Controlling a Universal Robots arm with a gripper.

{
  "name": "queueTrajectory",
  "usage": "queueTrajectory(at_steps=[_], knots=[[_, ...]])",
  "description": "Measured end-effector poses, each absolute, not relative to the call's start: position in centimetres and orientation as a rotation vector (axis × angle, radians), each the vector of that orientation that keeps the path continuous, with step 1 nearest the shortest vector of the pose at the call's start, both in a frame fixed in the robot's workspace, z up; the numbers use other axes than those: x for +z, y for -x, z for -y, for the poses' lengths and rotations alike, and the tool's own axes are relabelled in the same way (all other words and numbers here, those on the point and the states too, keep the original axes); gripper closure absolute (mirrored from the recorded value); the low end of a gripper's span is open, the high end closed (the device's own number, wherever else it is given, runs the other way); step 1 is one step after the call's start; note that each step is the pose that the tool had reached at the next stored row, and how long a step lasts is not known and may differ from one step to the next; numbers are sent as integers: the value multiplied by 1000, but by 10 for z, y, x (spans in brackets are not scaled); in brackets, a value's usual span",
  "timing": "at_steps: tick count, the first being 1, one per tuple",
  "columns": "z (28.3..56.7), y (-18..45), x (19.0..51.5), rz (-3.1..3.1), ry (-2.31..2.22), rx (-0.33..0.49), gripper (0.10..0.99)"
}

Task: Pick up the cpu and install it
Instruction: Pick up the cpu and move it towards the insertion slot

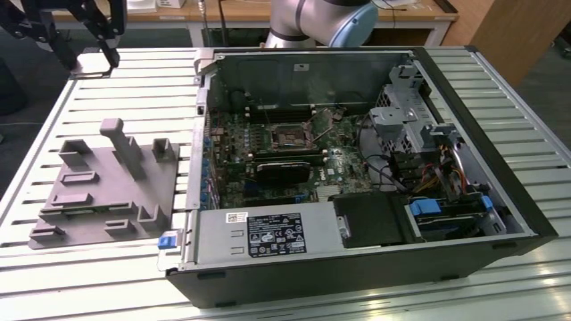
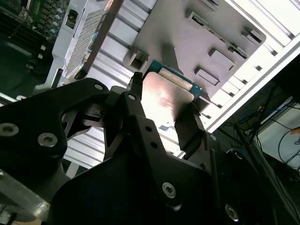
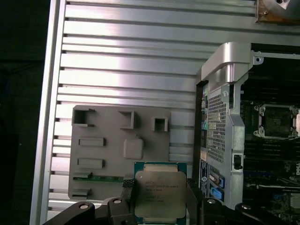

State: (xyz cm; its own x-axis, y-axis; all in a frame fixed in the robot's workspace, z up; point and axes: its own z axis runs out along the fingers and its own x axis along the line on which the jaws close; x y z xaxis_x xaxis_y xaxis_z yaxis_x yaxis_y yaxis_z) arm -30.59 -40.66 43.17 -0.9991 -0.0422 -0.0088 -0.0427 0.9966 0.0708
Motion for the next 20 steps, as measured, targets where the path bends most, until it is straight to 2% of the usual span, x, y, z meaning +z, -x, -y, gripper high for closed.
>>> queueTrajectory(at_steps=[20], knots=[[406, 275, 432, -3132, 67, 111, 557]])
